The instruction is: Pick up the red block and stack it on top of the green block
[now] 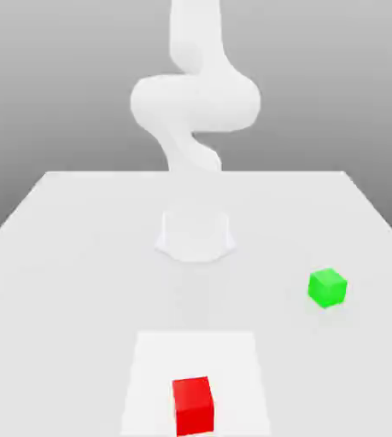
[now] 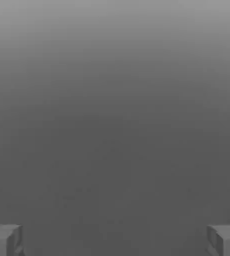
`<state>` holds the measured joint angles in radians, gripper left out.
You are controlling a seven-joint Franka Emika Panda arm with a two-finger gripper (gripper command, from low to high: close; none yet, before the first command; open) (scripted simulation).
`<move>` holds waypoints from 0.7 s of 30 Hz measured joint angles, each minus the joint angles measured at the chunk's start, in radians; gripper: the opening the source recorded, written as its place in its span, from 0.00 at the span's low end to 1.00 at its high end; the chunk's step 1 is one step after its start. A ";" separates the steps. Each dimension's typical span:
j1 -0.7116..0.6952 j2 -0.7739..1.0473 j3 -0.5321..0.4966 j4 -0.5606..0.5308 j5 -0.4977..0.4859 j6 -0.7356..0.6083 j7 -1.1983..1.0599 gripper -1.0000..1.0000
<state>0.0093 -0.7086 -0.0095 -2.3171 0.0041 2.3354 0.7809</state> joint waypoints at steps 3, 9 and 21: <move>0.011 0.114 -0.011 -0.021 0.006 0.044 -0.024 0.50; 0.025 0.333 -0.026 -0.062 0.020 0.129 -0.074 0.50; 0.034 0.767 -0.036 -0.143 0.031 0.297 -0.158 0.50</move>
<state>0.0436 0.0587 -0.0458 -2.4604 0.0347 2.6325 0.6225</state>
